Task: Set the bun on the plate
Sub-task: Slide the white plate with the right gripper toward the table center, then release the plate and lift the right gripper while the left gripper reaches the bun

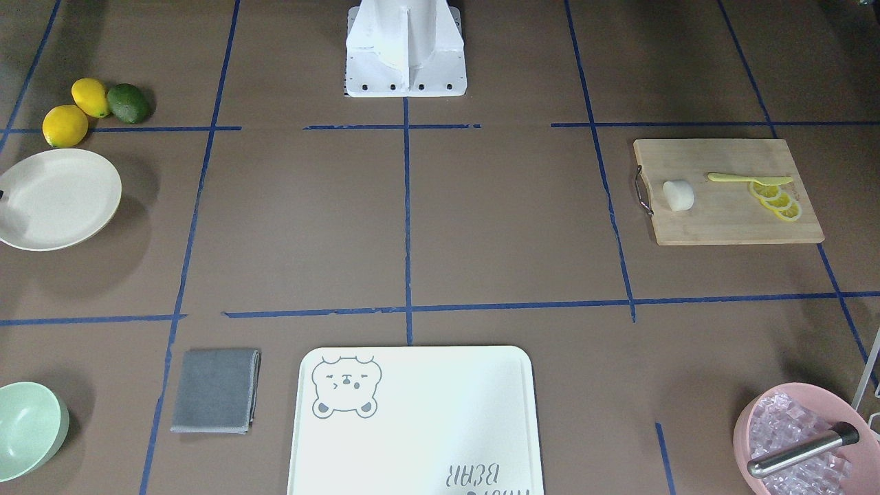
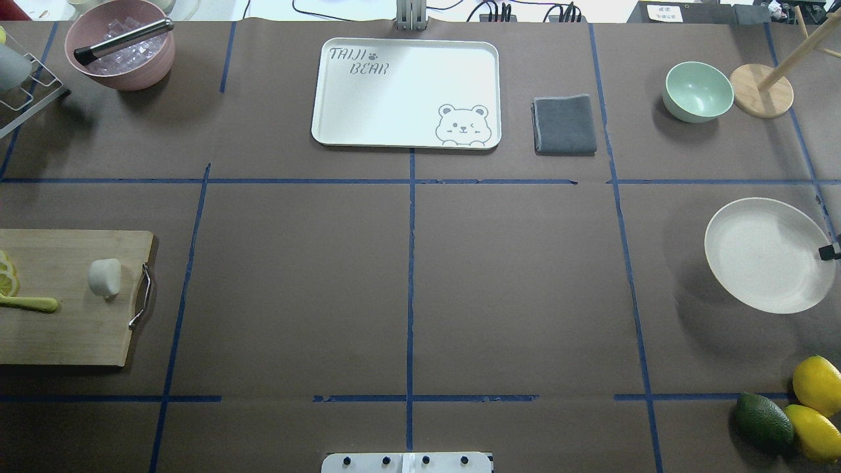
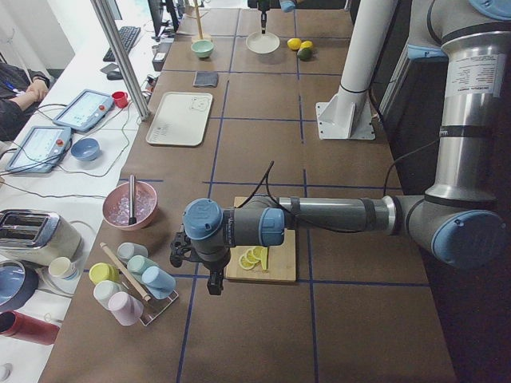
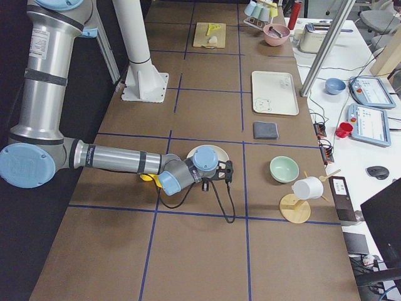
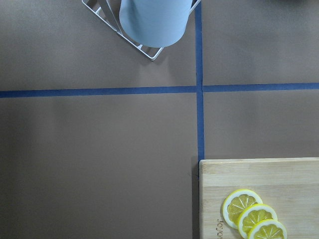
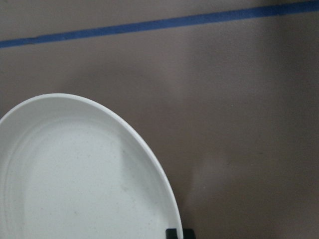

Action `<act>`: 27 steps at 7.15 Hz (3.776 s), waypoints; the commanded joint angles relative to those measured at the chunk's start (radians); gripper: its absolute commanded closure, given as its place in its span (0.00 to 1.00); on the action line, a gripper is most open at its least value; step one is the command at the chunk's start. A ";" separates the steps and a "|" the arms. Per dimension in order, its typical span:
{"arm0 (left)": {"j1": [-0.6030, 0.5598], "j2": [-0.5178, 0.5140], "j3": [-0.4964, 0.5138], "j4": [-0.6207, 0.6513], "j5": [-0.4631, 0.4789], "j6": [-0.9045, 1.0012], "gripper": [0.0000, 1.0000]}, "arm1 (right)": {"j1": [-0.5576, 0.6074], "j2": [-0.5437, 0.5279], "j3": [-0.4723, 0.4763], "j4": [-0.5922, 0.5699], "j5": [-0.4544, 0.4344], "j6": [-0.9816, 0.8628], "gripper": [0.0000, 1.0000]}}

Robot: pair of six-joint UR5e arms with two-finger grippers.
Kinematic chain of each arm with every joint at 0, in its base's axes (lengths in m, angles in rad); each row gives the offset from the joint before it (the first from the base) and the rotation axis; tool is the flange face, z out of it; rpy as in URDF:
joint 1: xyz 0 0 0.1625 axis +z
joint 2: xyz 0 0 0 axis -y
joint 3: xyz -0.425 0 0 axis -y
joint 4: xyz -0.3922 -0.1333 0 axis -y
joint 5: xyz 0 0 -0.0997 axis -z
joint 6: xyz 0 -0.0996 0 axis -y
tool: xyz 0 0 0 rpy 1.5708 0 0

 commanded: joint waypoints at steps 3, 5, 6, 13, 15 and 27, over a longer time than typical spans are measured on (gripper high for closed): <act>0.000 0.000 -0.003 -0.001 0.000 0.000 0.00 | -0.077 0.297 0.030 -0.012 0.064 0.350 1.00; 0.000 0.000 -0.003 -0.001 0.000 0.003 0.00 | -0.308 0.469 0.033 -0.004 -0.127 0.673 1.00; 0.000 0.001 -0.003 -0.001 0.000 0.005 0.00 | -0.443 0.535 0.033 -0.004 -0.254 0.781 1.00; 0.000 0.002 0.009 -0.001 0.002 0.003 0.00 | -0.866 0.626 0.010 -0.018 -0.742 0.989 1.00; 0.000 0.002 0.009 -0.001 0.000 0.002 0.00 | -0.858 0.629 0.014 -0.032 -0.736 0.988 0.52; 0.640 0.113 -0.359 -0.494 0.277 -1.069 0.00 | -0.561 0.600 0.232 -0.568 -0.623 0.445 0.00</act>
